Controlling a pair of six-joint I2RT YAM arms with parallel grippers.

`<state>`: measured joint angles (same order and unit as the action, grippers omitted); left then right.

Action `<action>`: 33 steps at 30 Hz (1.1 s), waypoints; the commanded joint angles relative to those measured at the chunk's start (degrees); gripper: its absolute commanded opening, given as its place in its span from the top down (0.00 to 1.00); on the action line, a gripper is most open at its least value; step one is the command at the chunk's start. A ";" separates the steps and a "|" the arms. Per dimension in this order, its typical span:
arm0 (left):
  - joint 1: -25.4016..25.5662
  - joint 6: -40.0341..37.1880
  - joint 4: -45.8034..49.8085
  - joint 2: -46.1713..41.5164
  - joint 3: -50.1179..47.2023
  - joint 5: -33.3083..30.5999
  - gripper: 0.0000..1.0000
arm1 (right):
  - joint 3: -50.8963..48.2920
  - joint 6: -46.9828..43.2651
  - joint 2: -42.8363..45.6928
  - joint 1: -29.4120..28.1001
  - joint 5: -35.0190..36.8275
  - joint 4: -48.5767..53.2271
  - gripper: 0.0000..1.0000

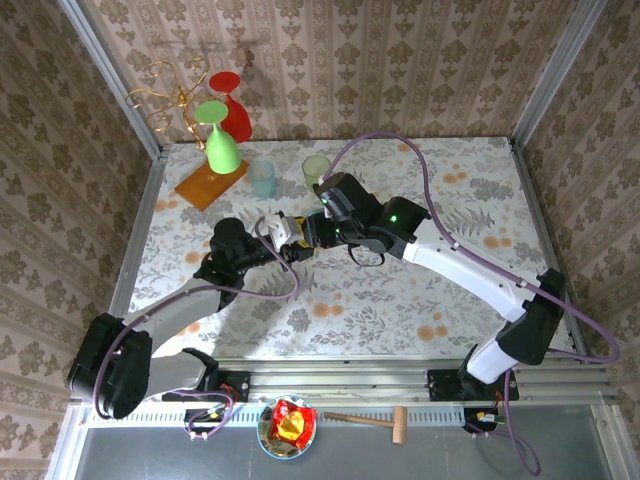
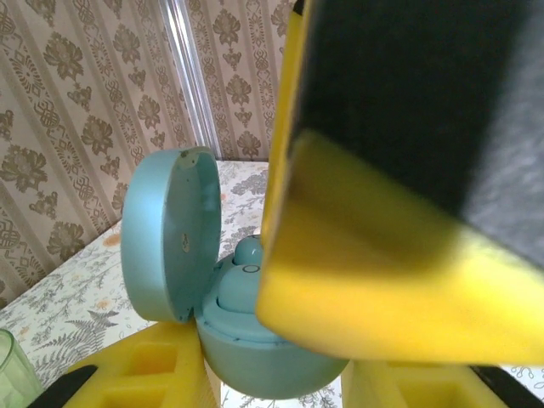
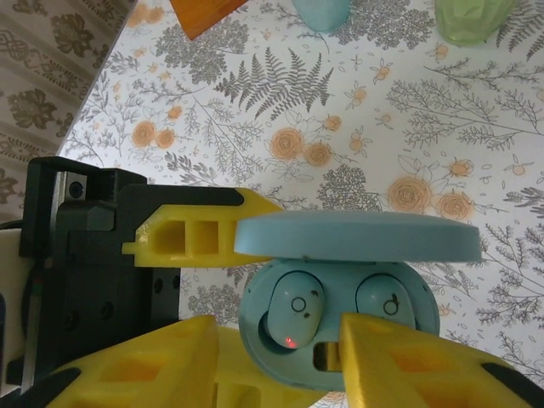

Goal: Insert the wireless bluetooth earbuds into the charging case

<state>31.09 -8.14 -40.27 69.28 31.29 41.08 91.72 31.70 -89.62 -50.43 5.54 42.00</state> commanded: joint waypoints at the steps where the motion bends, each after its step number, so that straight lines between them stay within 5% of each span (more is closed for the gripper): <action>1: -0.37 2.10 -4.71 0.16 0.98 0.75 0.75 | -0.99 0.13 3.44 -0.28 -0.56 -1.62 0.54; 14: -2.09 2.14 -3.18 -2.57 0.18 2.09 0.75 | -6.75 0.13 13.50 2.48 -0.41 -8.70 0.40; 33: -0.42 -2.06 3.08 -6.83 -0.86 0.65 0.75 | 9.89 -4.12 -3.56 10.18 -11.97 1.38 0.32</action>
<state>30.35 -8.25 -38.17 64.12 30.61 41.91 98.21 29.52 -91.42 -40.58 -3.46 39.40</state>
